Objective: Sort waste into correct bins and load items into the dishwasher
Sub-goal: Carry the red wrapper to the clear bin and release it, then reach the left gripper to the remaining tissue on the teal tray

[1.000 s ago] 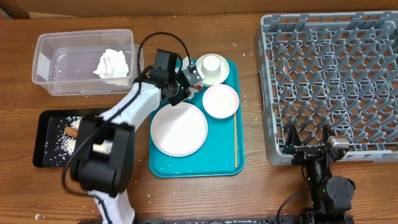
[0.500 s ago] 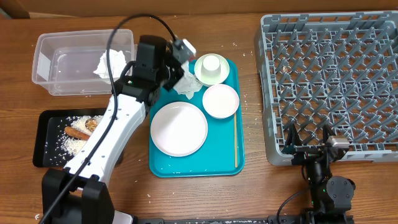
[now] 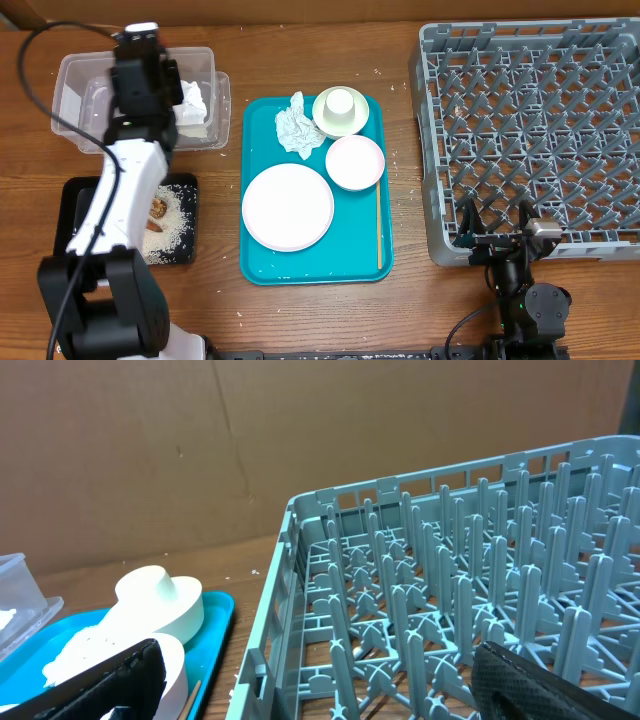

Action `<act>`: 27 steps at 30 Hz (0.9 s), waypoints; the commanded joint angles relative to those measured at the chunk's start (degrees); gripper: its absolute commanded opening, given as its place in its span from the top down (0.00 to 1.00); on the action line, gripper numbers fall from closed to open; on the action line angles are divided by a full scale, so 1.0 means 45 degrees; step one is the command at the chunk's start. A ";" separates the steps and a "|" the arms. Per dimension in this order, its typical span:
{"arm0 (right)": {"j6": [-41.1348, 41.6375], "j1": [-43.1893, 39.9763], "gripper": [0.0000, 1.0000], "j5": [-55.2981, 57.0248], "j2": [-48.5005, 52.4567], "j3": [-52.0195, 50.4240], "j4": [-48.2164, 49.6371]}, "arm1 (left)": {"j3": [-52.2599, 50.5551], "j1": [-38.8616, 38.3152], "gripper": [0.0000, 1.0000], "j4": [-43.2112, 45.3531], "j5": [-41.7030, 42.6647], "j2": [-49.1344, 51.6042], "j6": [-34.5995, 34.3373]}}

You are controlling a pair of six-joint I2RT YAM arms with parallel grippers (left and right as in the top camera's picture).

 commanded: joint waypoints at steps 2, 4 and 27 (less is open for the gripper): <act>-0.0092 0.0058 0.00 0.0117 -0.0151 -0.0131 0.0087 | 0.0165 0.0554 0.00 0.0194 0.1778 0.0340 -0.1151; -0.0087 0.0058 0.00 0.0117 -0.0151 -0.0131 0.0092 | 0.0165 0.0578 0.00 0.0131 0.2798 0.0243 -0.1151; -0.0092 0.0058 0.00 0.0117 -0.0151 -0.0131 0.0092 | 0.0160 -0.3546 0.08 -0.3138 0.8106 0.0899 0.1622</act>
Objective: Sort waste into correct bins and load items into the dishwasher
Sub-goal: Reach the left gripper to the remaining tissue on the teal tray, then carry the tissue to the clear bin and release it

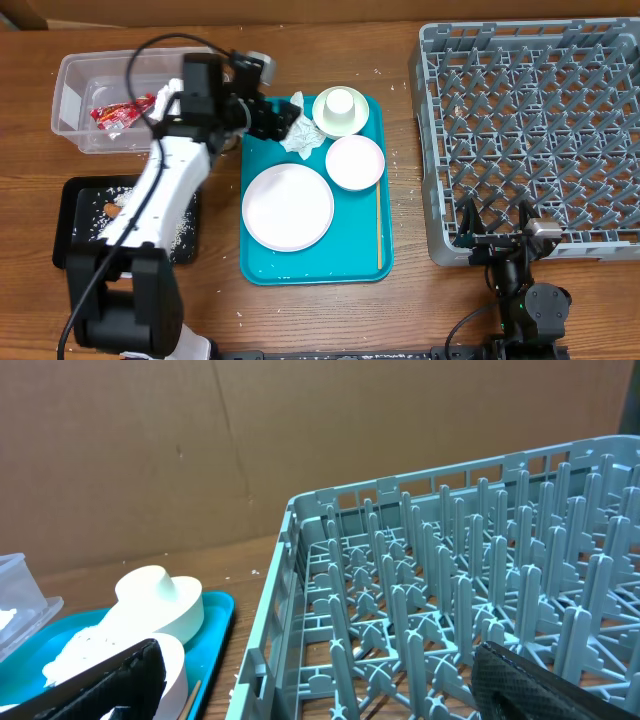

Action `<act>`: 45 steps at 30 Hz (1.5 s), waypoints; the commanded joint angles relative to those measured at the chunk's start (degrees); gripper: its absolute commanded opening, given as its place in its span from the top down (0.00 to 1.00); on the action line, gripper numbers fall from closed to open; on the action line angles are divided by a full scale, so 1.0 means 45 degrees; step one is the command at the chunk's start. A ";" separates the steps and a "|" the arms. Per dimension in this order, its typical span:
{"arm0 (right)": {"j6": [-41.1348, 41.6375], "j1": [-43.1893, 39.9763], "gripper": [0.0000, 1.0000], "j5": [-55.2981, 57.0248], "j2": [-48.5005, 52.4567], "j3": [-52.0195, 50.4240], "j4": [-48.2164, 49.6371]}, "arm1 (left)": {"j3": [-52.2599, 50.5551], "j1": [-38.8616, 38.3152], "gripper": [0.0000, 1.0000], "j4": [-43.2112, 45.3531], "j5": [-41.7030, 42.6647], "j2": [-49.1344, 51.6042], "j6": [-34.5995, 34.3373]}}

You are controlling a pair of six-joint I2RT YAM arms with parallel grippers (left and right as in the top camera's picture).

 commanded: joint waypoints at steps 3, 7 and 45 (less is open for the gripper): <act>-0.0083 0.0058 0.00 0.0117 -0.0146 -0.0131 0.0083 | 0.0131 -0.0724 0.08 0.0034 -0.1744 0.1302 0.1656; -0.0087 0.0058 0.00 0.0117 -0.0146 -0.0131 0.0078 | 0.0131 -0.1214 0.09 0.0073 -0.2113 0.2322 0.2429; -0.0087 0.0058 0.00 0.0117 -0.0146 -0.0131 0.0078 | 0.0578 -0.1379 0.96 0.0534 -0.6329 0.0889 0.0831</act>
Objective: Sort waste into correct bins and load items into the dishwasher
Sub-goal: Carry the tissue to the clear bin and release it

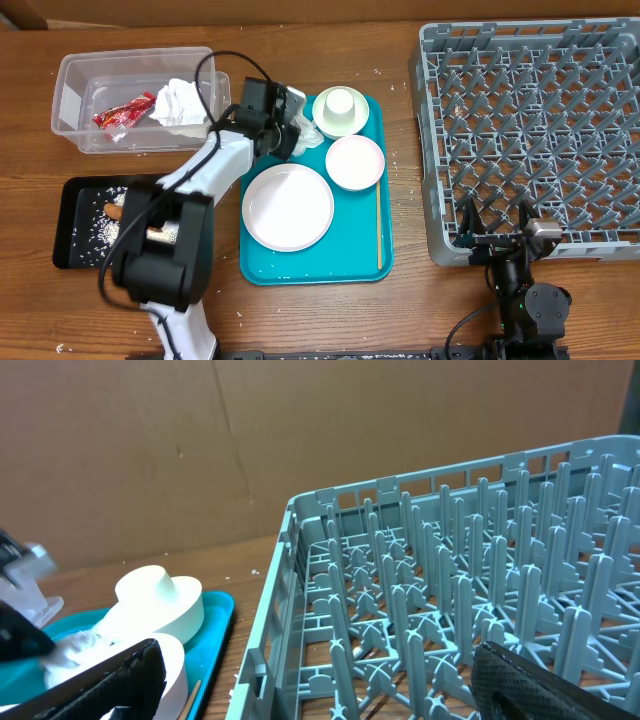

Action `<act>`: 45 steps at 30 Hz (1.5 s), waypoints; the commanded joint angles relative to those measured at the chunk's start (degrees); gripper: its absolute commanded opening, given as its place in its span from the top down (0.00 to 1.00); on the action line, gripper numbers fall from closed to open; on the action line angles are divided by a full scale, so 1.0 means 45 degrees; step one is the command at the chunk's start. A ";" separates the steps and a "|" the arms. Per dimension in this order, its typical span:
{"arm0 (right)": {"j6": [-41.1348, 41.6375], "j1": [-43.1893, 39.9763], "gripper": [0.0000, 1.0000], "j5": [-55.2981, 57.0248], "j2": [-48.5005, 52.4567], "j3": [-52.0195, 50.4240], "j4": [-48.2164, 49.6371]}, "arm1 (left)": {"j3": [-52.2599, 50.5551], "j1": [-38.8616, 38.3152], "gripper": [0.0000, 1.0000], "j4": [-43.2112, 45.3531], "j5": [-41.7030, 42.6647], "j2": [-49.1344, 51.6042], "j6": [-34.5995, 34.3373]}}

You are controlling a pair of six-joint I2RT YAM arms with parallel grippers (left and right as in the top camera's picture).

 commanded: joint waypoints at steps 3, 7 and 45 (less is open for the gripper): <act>-0.0087 0.0058 0.00 0.0117 -0.0146 -0.0131 0.0078 | 0.0665 0.0029 0.96 0.0291 -0.2973 -0.3167 -0.0656; -0.0087 0.0058 0.00 0.0117 -0.0151 -0.0131 0.0078 | 0.0665 0.0223 0.96 0.0651 -0.4260 -0.4590 -0.0656; -0.0083 0.0058 0.00 0.0117 -0.0151 -0.0131 0.0078 | 0.0661 0.4056 0.00 -0.1972 -0.5751 -0.5056 -0.6028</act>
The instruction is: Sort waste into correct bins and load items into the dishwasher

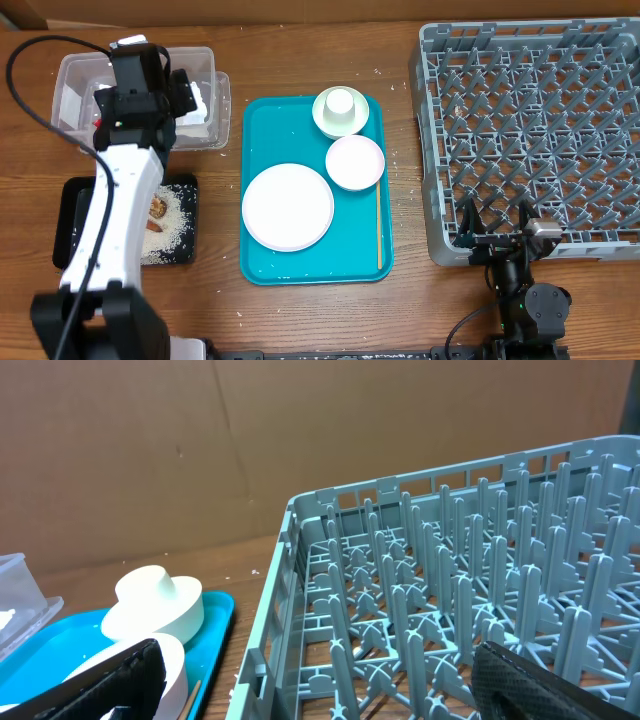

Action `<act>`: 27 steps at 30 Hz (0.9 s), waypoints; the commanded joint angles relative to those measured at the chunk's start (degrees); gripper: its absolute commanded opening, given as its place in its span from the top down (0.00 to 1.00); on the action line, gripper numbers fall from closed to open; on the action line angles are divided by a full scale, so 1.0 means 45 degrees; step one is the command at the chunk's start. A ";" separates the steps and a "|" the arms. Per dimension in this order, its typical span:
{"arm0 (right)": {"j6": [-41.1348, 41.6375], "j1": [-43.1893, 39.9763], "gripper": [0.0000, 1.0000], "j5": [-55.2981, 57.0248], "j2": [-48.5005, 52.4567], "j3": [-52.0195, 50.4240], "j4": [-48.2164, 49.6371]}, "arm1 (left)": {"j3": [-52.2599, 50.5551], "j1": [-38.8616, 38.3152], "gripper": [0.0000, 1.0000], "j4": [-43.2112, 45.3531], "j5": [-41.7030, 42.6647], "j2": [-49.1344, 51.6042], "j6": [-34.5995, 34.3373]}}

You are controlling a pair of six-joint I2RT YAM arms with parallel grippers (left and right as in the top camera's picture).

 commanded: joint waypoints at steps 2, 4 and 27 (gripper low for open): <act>-0.0087 0.0058 0.00 0.0117 -0.0146 -0.0131 0.0073 | 0.0087 0.0398 0.00 -0.0593 -0.0253 -0.0452 -0.2356; -0.0087 0.0058 0.00 0.0117 -0.0151 -0.0131 0.0073 | 0.0087 0.0942 0.00 -0.0855 -0.0160 -0.0389 -0.3395; -0.0087 0.0058 0.00 0.0117 -0.0151 -0.0131 0.0073 | 0.0087 0.2681 0.00 -0.2414 0.1117 -0.0165 -0.4289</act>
